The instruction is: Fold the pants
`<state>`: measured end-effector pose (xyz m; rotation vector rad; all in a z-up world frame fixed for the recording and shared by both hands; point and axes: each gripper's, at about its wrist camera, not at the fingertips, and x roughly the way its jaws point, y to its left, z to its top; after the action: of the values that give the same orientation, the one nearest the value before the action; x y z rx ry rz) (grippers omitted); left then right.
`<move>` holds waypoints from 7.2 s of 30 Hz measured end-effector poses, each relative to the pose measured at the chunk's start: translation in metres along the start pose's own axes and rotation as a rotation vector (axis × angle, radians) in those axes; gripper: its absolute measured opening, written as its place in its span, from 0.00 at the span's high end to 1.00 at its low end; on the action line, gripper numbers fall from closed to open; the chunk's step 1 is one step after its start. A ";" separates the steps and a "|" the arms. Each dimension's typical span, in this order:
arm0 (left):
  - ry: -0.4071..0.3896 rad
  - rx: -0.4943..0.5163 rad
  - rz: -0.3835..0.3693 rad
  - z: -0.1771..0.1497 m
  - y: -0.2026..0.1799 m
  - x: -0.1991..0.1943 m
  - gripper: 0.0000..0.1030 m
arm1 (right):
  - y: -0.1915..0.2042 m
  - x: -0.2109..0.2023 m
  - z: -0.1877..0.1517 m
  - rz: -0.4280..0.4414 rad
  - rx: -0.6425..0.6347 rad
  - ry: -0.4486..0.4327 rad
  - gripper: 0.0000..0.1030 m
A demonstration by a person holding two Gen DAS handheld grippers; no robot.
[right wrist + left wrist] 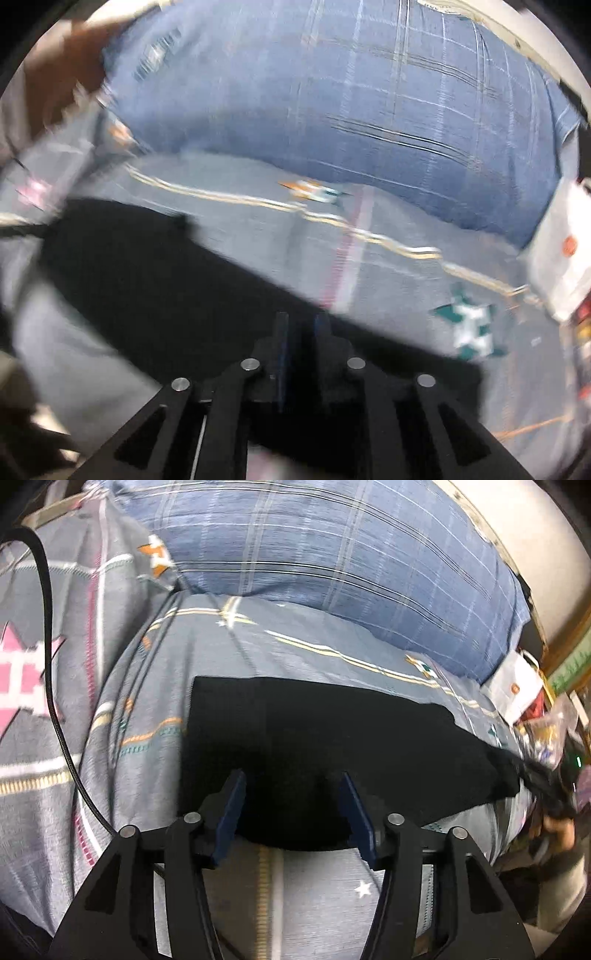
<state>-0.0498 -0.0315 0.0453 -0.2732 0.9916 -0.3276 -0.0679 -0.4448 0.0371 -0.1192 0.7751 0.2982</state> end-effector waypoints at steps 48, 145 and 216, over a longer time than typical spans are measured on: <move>-0.045 0.166 0.111 -0.014 -0.041 0.010 0.38 | 0.193 0.063 -0.014 0.195 -0.260 0.002 0.98; 0.268 0.634 -0.543 0.072 -0.396 0.150 0.62 | -0.044 -0.075 -0.066 0.029 0.581 -0.474 0.90; -0.028 0.180 0.119 0.011 -0.123 0.036 0.38 | 0.116 0.042 0.016 0.140 0.169 -0.080 0.78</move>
<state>-0.0396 -0.1578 0.0692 -0.0550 0.9395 -0.3010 -0.0648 -0.3217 0.0190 0.1061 0.7276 0.3660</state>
